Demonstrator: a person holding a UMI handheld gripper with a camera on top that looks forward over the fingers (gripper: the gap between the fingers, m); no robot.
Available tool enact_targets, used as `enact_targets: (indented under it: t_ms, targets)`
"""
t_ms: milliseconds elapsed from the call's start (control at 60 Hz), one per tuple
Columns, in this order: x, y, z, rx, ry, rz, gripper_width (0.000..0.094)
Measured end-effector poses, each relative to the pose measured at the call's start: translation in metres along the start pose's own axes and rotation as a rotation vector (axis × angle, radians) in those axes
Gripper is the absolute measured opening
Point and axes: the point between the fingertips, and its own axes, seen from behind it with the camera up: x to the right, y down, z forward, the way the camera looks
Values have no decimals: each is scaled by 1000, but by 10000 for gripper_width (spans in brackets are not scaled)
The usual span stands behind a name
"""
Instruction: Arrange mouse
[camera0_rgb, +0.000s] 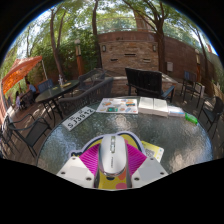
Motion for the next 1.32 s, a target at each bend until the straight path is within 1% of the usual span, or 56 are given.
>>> enact_targets:
  t_ms: [100, 217, 233, 267, 317, 367, 433, 567, 700, 833, 1017, 1183, 1317]
  targets:
    - [-2, 29, 27, -68, 13, -5, 433]
    - [-8, 49, 32, -123, -2, -10, 529]
    - [-8, 48, 30, -122, 3, -16, 560]
    - [-6, 45, 25, -117, 11, -33, 660]
    - [-7, 39, 13, -108, 23, -58, 870]
    - [-5, 27, -4, -95, 43, -67, 829]
    - [-9, 8, -34, -59, 67, -73, 859]
    - [-21, -21, -104, -29, 100, -58, 850]
    - [-36, -30, -164, -22, 116, -22, 857]
    - [-51, -24, -214, -29, 134, -23, 856]
    - [-55, -19, -248, -15, 162, -47, 854]
    - [-51, -16, -261, -7, 184, -64, 856]
    - [-53, -11, -262, -22, 184, -80, 855]
